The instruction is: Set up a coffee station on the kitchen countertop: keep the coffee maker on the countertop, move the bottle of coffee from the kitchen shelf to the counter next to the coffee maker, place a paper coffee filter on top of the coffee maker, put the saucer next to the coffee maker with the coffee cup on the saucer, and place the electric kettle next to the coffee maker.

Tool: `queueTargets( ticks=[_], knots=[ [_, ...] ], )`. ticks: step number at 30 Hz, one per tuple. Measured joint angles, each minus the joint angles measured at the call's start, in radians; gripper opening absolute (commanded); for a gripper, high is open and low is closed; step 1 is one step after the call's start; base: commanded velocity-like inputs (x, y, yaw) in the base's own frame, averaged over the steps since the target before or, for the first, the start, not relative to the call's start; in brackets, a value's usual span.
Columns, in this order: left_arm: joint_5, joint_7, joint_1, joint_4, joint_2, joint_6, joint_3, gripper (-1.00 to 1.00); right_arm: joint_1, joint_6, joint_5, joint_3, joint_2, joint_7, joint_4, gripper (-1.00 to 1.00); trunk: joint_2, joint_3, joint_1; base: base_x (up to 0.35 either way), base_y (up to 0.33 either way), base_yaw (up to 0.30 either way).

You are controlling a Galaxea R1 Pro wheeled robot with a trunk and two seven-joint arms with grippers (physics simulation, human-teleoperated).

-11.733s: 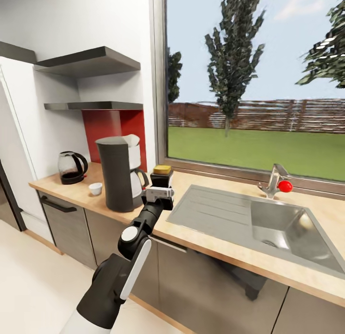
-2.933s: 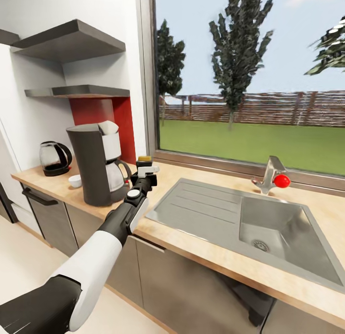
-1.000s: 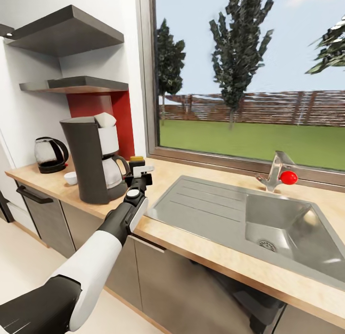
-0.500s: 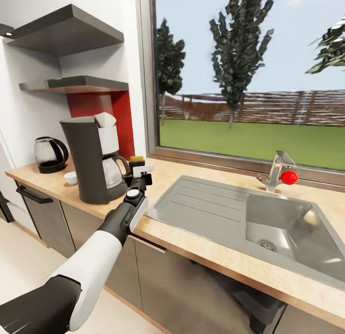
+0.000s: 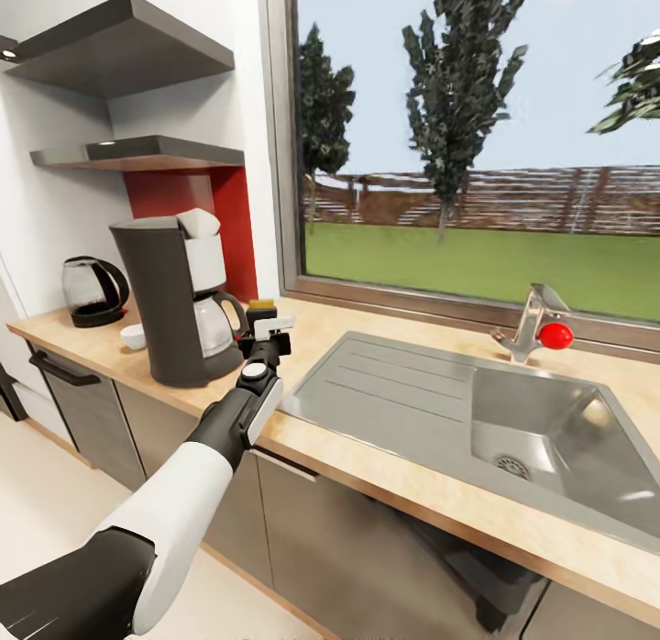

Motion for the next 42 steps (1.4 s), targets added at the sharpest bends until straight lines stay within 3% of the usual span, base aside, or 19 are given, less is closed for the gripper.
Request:
queueTargets(
  ticks=[42],
  knots=[
    [-0.001, 0.001, 0.000, 0.001, 0.000, 0.005, 0.000, -1.00, 0.000, 0.001, 0.000, 0.000, 0.000, 0.001, 0.000, 1.00, 0.000, -0.047, 0.000, 0.000, 0.000, 0.000]
  ],
)
